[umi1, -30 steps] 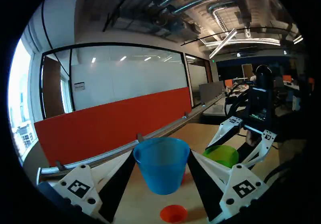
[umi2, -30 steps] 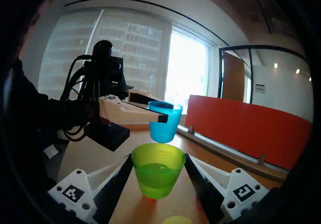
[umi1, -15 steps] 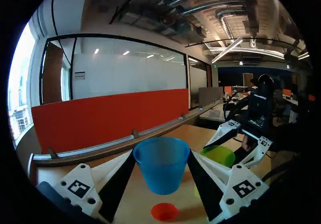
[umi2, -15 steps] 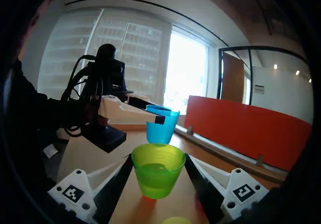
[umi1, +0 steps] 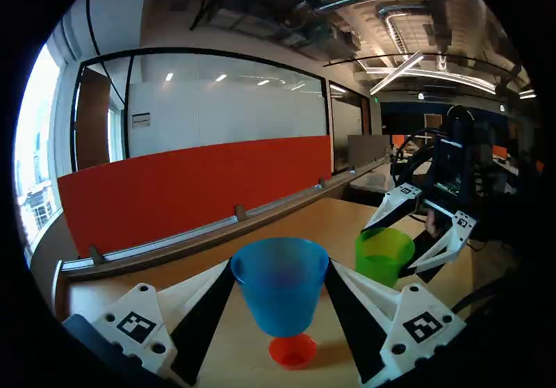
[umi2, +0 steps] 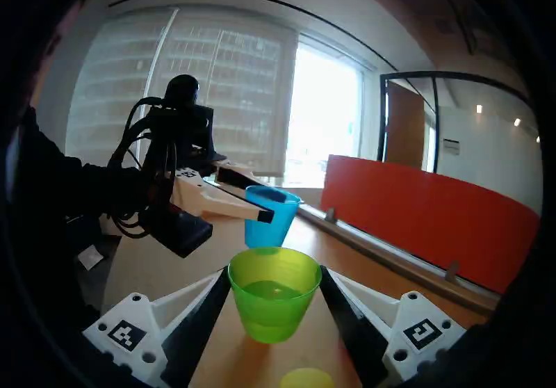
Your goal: Pour water
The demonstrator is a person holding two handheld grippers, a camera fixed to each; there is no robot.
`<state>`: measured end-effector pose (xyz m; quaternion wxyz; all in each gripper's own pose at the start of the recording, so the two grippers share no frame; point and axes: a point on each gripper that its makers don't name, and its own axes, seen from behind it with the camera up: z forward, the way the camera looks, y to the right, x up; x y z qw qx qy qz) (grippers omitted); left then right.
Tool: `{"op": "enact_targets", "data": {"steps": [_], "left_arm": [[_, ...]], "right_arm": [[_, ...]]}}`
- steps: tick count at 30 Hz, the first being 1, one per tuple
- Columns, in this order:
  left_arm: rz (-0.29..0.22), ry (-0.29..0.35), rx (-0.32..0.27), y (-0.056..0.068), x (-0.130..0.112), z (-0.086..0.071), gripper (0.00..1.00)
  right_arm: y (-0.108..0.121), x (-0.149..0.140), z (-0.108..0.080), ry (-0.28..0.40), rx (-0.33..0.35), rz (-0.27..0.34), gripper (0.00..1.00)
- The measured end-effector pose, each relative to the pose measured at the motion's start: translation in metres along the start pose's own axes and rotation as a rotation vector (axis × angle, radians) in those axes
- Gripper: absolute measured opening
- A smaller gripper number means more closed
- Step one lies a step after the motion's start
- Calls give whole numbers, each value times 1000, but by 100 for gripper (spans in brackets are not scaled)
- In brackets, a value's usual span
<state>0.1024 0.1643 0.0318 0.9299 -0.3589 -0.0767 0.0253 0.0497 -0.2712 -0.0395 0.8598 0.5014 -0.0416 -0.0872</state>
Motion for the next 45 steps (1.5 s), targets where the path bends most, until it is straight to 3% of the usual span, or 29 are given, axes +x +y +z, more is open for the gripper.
{"op": "enact_targets", "data": {"steps": [17, 32, 45], "left_arm": [[27, -116, -20, 5, -45, -6, 88], [23, -153, -56, 21, -69, -14, 88], [26, -223, -75, 34, -107, -18, 87]], "right_arm": [[-2, -28, -12, -106, 29, -11, 94], [-11, -47, -15, -155, 54, -6, 94], [-26, -75, -12, -217, 93, 9, 94]]}}
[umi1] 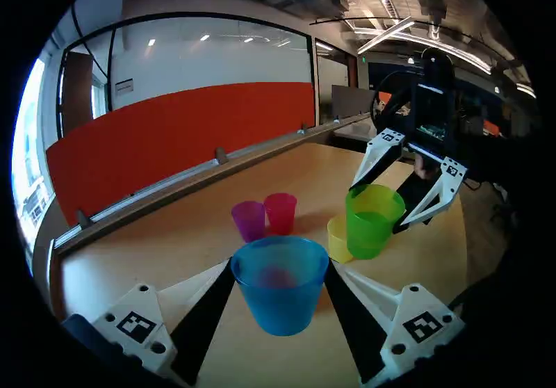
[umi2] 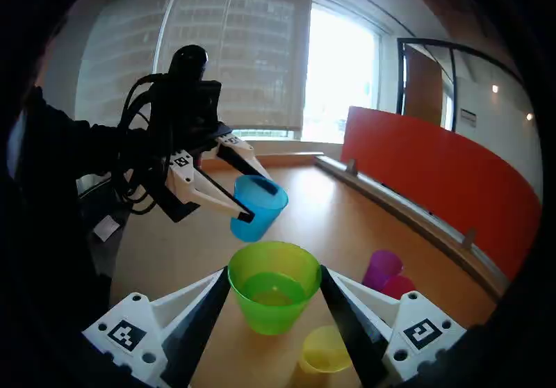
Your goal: Pour water
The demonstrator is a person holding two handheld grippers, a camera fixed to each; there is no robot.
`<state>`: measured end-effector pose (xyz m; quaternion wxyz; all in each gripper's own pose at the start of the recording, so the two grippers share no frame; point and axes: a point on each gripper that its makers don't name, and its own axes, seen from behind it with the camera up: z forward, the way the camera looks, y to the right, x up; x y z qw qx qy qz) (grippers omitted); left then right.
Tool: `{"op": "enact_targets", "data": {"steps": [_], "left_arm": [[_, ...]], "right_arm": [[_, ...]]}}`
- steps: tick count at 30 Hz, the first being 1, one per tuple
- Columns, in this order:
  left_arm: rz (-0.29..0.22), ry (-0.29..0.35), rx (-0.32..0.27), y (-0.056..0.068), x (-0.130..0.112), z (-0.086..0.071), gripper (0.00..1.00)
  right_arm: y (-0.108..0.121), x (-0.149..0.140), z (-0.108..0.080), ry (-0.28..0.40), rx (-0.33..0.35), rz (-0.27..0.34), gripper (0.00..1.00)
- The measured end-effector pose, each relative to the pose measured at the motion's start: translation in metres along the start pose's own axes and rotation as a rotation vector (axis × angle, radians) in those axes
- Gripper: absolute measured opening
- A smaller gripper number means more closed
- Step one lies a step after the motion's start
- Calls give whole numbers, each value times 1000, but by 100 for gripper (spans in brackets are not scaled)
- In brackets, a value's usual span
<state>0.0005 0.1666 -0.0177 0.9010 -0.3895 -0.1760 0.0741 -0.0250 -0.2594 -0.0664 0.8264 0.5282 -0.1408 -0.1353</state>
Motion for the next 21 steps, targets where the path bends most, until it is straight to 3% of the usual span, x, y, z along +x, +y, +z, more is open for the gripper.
{"op": "enact_targets", "data": {"steps": [7, 21], "left_arm": [[2, -37, -7, 4, -19, 1, 87], [32, -96, -39, 23, -51, 6, 87]], "right_arm": [[-4, -9, 3, -18, 14, 11, 94], [-14, -32, 7, -58, 46, 33, 94]]}}
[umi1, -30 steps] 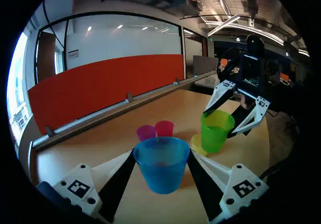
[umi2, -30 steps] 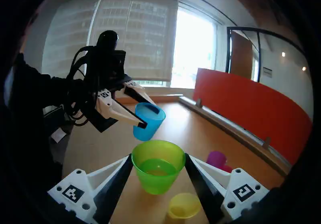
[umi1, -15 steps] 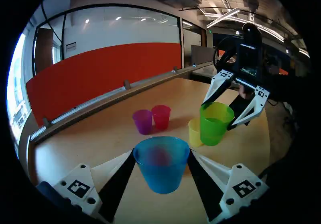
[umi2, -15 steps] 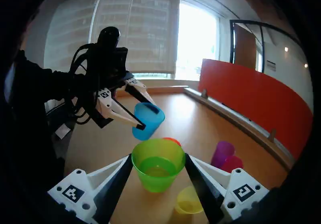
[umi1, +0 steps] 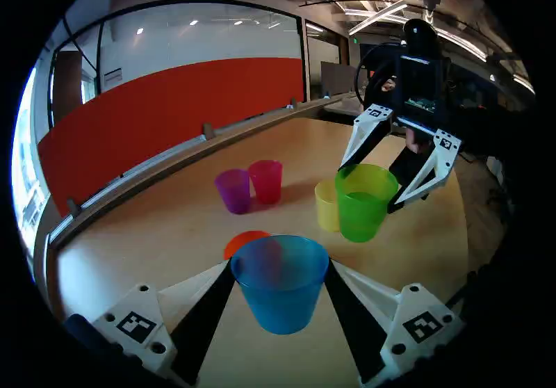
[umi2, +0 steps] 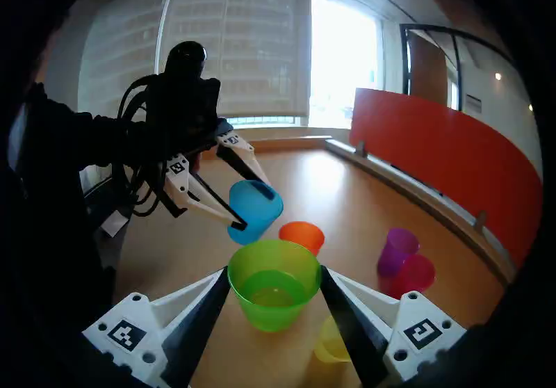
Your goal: Pour water
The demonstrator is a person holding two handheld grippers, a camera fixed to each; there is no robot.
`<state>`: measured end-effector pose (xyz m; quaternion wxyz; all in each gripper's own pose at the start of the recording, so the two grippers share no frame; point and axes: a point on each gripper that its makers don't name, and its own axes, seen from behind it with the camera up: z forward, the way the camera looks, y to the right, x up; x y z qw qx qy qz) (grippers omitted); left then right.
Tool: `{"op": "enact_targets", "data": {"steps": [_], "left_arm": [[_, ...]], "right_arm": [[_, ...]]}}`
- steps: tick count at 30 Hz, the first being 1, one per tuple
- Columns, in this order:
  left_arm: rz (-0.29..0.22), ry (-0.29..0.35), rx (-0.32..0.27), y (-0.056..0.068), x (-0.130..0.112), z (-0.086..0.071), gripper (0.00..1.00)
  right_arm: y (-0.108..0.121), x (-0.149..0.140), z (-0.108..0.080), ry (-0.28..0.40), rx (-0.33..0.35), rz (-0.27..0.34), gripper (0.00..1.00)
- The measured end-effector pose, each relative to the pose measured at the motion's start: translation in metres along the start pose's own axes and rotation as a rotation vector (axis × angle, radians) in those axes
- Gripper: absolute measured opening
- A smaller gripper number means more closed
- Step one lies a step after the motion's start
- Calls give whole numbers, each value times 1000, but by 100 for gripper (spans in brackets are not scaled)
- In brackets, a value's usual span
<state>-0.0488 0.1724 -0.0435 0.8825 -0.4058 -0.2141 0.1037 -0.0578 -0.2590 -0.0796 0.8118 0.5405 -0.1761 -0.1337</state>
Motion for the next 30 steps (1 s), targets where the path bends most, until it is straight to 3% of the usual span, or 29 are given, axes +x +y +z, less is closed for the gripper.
{"op": "enact_targets", "data": {"steps": [11, 30], "left_arm": [[3, -34, -13, 7, -20, 2, 87], [7, -40, -46, 15, -29, 13, 87]], "right_arm": [[-1, -13, 6, -19, 10, 6, 94], [-4, -24, 15, -36, 25, 16, 94]]}}
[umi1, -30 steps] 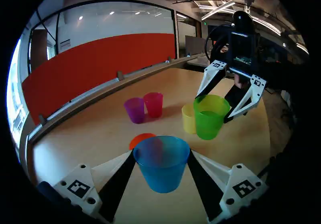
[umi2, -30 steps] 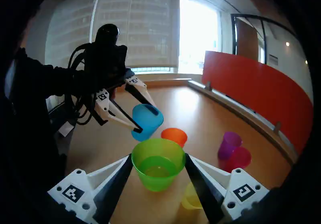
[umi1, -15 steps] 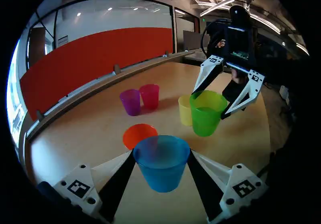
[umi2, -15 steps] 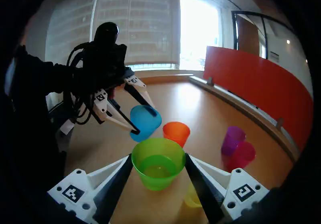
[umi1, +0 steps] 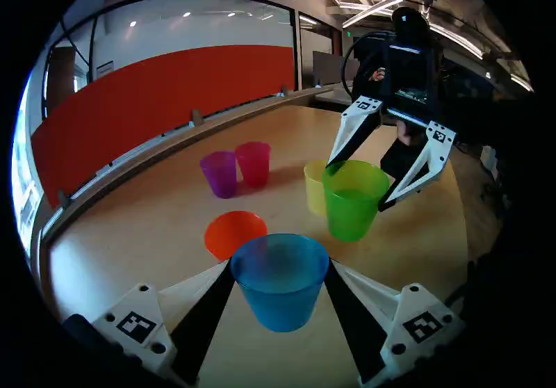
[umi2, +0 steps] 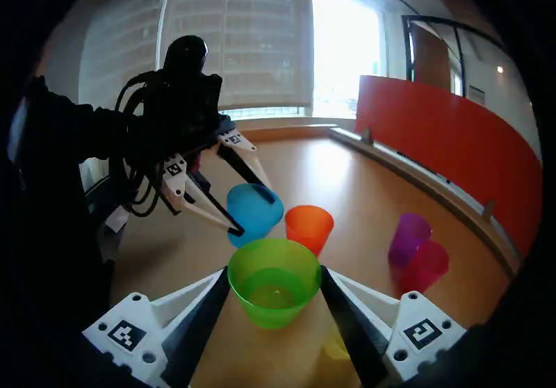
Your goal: Pour water
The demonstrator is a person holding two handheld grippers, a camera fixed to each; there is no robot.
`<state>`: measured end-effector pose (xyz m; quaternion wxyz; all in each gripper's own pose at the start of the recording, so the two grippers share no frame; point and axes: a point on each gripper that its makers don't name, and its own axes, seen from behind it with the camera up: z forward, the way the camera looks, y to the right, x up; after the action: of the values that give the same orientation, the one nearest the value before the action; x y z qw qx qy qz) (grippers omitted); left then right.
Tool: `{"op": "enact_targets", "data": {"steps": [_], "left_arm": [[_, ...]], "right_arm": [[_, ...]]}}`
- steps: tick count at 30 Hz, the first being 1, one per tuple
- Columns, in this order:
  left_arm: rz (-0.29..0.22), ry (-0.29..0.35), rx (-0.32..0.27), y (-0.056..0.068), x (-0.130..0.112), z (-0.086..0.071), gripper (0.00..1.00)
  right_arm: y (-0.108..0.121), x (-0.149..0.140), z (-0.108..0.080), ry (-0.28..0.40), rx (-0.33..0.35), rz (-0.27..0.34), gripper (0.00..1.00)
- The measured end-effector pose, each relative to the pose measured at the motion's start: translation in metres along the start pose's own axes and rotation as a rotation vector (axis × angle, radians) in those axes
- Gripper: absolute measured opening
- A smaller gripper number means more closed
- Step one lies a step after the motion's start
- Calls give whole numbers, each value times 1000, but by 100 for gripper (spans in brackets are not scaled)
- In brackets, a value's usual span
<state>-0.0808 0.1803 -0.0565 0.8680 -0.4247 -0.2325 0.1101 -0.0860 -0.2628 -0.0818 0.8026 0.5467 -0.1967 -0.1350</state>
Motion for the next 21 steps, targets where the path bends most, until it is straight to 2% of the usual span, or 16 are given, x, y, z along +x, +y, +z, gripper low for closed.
{"op": "enact_targets", "data": {"steps": [6, 21], "left_arm": [[21, 1, -13, 4, -1, 5, 87], [17, -8, -41, 11, -12, 14, 87]], "right_arm": [[0, -3, 3, -5, 3, 2, 94], [1, -11, 9, -16, 4, 14, 94]]}}
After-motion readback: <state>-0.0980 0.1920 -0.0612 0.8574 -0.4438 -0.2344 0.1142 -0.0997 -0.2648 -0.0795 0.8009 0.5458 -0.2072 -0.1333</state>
